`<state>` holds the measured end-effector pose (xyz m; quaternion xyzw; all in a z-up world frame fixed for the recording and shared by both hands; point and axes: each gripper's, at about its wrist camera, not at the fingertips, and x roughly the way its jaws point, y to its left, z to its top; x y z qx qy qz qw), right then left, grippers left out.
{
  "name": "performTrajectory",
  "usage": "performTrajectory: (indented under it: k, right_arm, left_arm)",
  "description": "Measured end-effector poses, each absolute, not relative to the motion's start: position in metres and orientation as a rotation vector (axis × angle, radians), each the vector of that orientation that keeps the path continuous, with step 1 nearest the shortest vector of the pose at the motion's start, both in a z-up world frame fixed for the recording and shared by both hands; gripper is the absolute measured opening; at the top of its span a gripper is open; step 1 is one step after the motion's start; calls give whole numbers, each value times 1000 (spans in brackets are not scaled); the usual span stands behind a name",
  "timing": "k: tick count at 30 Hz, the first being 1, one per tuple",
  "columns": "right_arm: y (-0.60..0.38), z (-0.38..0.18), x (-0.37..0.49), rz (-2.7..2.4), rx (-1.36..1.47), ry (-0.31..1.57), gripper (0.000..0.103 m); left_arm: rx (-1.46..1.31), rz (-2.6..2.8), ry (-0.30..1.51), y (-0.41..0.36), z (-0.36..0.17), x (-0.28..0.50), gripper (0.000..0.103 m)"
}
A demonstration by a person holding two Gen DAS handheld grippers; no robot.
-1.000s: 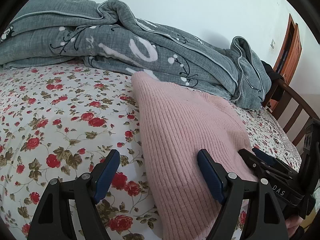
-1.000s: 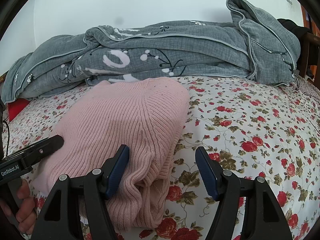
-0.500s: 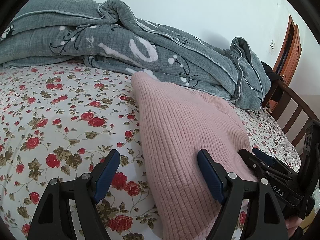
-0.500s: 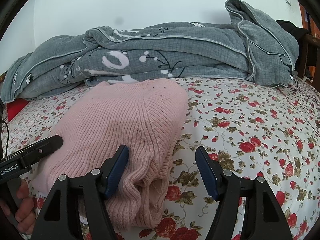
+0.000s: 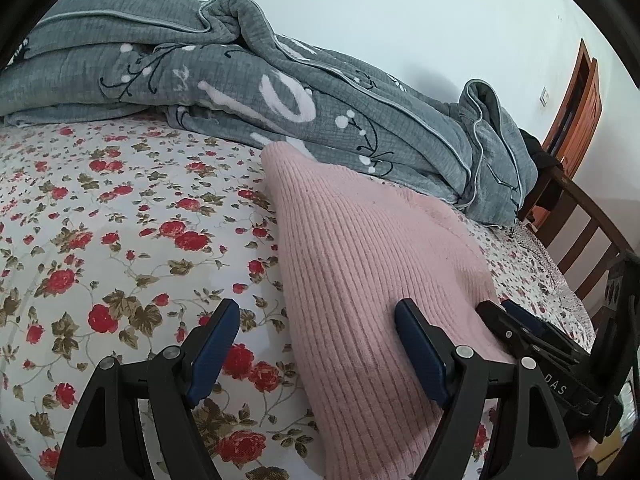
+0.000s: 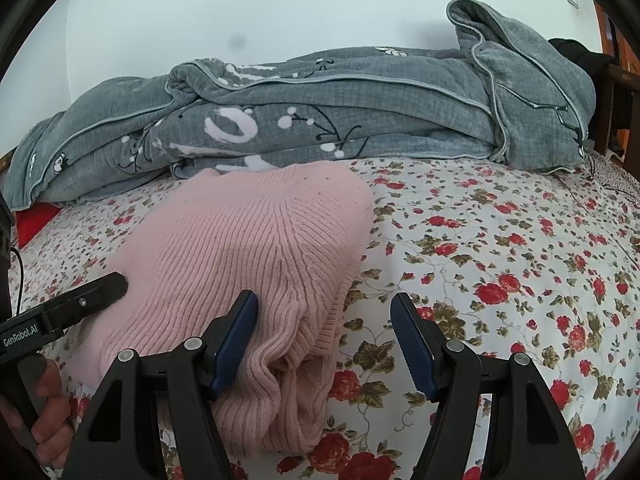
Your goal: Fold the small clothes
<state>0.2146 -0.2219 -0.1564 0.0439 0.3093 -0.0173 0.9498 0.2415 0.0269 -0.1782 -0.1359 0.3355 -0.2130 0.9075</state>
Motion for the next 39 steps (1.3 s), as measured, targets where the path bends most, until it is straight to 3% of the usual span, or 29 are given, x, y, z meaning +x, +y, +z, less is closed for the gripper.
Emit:
performTrajectory:
  k: [10, 13, 16, 23, 30, 35, 37, 39]
  right_arm:
    - [-229, -150, 210, -56, 117, 647, 66]
    - [-236, -144, 210, -25, 150, 681, 66]
    - [-248, -137, 213, 9, 203, 708, 66]
    - [-268, -120, 239, 95, 337, 722, 66]
    - [-259, -149, 281, 137, 403, 820, 66]
    - [-268, -177, 297, 193, 526, 898, 72]
    - [-267, -178, 300, 193, 534, 900, 72]
    - [-260, -178, 301, 187, 495, 900, 71]
  left_arm:
    - [-399, -509, 723, 17, -183, 241, 78]
    - [-430, -535, 742, 13, -182, 243, 75]
    - [-461, -580, 769, 8, -172, 242, 65]
    - [-461, -583, 793, -13, -151, 265, 65]
    - [-541, -641, 980, -44, -190, 311, 67]
    - [-618, -679, 1025, -53, -207, 337, 68]
    - [-592, -670, 1010, -54, -199, 339, 62]
    - [-582, -653, 992, -57, -191, 331, 49]
